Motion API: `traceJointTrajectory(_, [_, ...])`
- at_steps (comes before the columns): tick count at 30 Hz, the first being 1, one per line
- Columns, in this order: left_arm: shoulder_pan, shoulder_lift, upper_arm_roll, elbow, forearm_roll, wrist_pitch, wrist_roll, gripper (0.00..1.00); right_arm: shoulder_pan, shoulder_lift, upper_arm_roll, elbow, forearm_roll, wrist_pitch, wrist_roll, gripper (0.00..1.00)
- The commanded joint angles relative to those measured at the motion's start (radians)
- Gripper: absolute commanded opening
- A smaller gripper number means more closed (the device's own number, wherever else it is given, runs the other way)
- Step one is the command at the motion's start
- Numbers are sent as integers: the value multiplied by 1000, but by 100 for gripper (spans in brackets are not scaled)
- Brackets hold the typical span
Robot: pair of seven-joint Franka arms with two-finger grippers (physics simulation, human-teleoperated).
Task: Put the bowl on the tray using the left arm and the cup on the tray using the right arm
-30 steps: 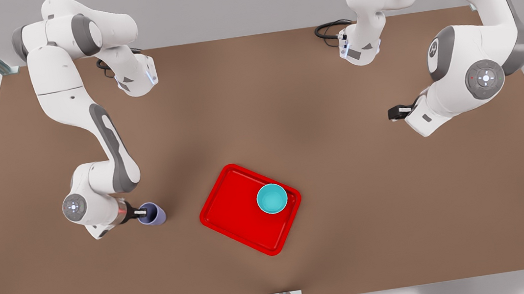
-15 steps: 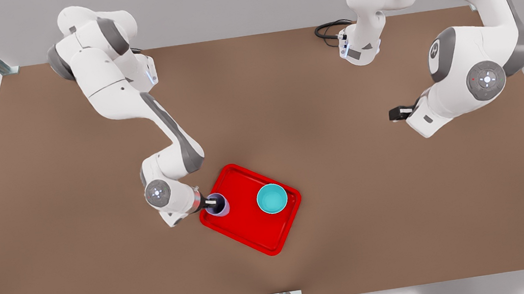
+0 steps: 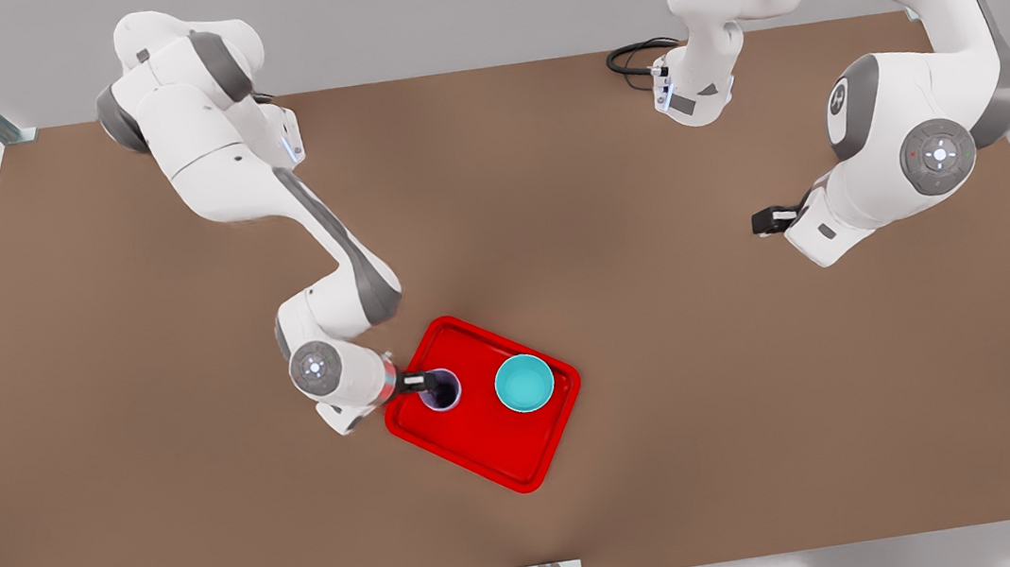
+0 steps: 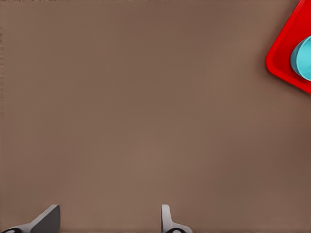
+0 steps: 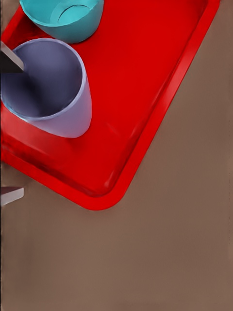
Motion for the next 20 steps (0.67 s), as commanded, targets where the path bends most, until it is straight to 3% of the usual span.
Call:
traceJointTrajectory(1, [0, 0, 0, 0, 0, 0, 0, 100, -8, -22, -22, 0, 0, -24, -5, 100])
traceJointTrajectory(3, [0, 0, 0, 0, 0, 0, 0, 100, -56, -111, -125, 1, 0, -152, -119, 100])
traceJointTrajectory(5, [0, 0, 0, 0, 0, -2, 0, 100, -110, -196, -141, -12, -12, -231, -154, 100])
traceJointTrajectory(7, [0, 0, 0, 3, -3, -8, 3, 100, -228, -338, -127, -37, -73, -338, -211, 100])
traceJointTrajectory(9, [0, -2, 0, 5, -3, -8, 3, 100, -318, -424, -21, -52, -139, -447, -211, 100])
traceJointTrajectory(14, [0, -5, 1, 9, -12, -32, 3, 100, -314, -419, -82, -108, -133, -441, -238, 100])
traceJointTrajectory(20, [0, 21, 0, 57, -24, -40, -11, 100, -314, -417, -82, -106, -133, -435, -257, 100])
